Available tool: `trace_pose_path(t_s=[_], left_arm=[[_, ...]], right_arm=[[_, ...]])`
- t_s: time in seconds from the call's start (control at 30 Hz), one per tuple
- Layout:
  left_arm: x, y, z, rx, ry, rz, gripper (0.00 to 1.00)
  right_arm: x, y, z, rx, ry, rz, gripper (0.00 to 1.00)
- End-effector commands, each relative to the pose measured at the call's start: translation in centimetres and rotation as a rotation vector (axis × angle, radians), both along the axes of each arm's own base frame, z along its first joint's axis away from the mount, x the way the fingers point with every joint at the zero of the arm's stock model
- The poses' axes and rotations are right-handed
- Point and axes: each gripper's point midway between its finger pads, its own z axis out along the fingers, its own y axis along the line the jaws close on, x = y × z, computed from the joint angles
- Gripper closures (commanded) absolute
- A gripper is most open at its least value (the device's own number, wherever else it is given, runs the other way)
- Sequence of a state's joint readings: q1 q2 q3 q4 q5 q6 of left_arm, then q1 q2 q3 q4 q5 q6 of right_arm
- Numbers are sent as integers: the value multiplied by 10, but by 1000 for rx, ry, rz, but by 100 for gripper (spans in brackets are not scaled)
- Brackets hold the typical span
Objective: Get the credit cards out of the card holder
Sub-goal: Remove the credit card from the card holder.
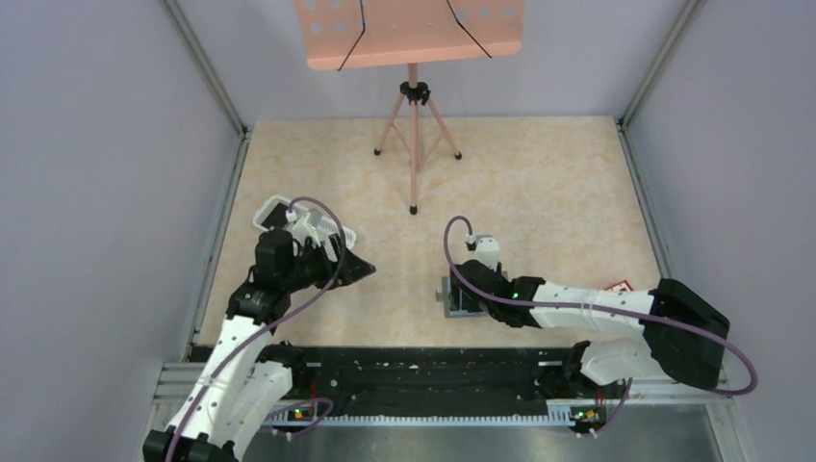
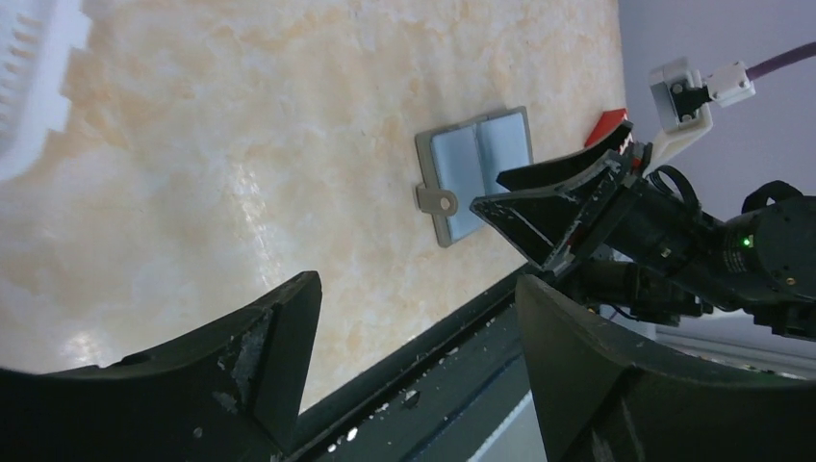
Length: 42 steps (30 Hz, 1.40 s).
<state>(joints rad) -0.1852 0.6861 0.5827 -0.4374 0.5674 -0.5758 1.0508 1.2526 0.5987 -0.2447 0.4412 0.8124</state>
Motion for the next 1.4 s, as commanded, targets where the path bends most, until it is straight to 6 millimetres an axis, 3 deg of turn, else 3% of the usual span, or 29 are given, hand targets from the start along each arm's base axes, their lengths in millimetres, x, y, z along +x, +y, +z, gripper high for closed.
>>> trace_pose_path(t_s=[0.0,0.27,0.43,0.63,0.8,1.0,1.23,1.37], left_arm=[[-5,-19,-7,-123,41,-46,21],[-9,-28,-29,-154,114,-16,20],[-12,-41,-44,-165,157,-38,22],[-14,-55,-52,-170,170,-73,25],[-17,-61,-61,-143,185,-71,26],[-17,-68,-68,-112,166,-69,27],[-19,-80,-87,-73,202,-99,34],[-26,-102,-84,-69,196,-189,41]], right_arm=[[7,25,2,20,14,37,35],[8,16,-25,-102,58,11,35],[5,11,-34,-119,70,3,43],[3,19,-30,-44,61,17,64],[-2,29,-26,28,66,41,74],[-11,57,-11,213,56,123,80],[-15,51,-2,268,18,149,81],[-18,47,4,312,-13,155,82]])
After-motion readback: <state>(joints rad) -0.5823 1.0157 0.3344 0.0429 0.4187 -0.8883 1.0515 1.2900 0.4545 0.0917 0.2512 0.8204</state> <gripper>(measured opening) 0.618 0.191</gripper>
